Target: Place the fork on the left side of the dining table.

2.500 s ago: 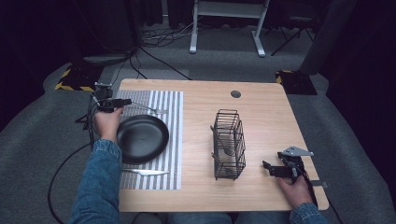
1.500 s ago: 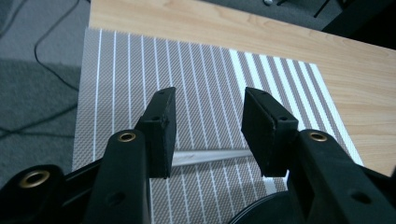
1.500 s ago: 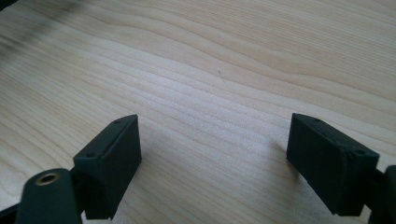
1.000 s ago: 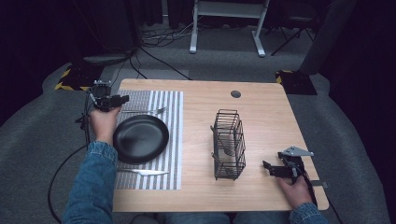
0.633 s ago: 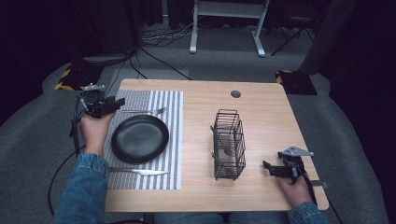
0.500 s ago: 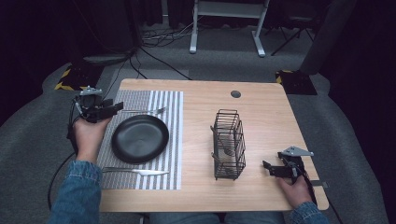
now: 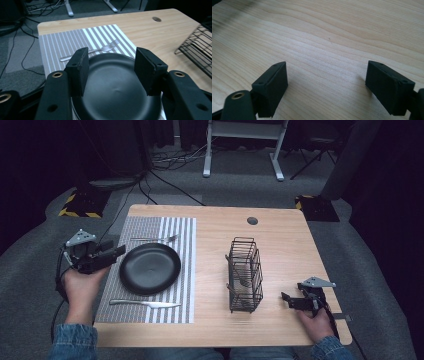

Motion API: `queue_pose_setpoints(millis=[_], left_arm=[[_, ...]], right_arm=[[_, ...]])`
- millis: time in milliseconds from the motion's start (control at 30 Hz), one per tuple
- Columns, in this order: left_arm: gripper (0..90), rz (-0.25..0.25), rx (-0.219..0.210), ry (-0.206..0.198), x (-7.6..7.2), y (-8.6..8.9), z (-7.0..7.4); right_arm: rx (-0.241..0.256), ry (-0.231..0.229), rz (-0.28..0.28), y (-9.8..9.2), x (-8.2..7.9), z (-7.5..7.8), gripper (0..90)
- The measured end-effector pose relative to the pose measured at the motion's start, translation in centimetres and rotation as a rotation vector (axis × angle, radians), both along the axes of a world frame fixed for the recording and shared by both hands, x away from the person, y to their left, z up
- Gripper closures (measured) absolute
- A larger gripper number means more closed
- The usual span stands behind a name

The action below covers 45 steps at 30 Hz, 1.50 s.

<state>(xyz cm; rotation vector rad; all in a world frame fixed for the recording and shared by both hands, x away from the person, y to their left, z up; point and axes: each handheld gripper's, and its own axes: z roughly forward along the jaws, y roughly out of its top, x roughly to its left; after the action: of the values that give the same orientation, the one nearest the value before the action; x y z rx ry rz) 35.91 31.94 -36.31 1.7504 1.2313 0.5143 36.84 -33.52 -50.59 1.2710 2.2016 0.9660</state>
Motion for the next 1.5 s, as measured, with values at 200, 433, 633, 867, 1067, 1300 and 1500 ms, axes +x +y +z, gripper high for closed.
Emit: queue_pose_setpoints(millis=[200,433,633,867,1067,1300,1500], left_arm=[[45.4,-0.03,0.035,-0.006,-2.7,-1.1,0.0],[45.2,-0.039,0.05,-0.012,-6.1,-1.8,-0.6],[45.0,-0.033,0.048,-0.02,-8.3,-1.8,-1.4],[44.4,-0.048,0.046,-0.052,-11.1,-2.0,-2.4],[42.9,-0.096,0.031,-0.079,-12.0,-2.1,-4.0],[40.2,-0.155,0.07,-0.033,-11.9,-2.3,-6.7],[39.2,-0.162,0.088,0.022,-12.0,-2.6,-8.8]], right_arm=[[0.0,0.002,0.006,0.0,0.1,0.0,18.1],[-0.002,0.001,0.015,0.0,0.1,0.0,18.1],[0.0,0.001,0.017,0.1,0.2,0.0,18.1],[0.0,0.001,0.016,0.1,0.2,0.0,18.1],[0.0,0.001,0.016,0.1,0.2,0.0,18.1],[0.0,0.001,0.016,0.1,0.2,0.0,18.1],[0.001,0.0,0.017,0.1,0.2,0.0,18.3]])
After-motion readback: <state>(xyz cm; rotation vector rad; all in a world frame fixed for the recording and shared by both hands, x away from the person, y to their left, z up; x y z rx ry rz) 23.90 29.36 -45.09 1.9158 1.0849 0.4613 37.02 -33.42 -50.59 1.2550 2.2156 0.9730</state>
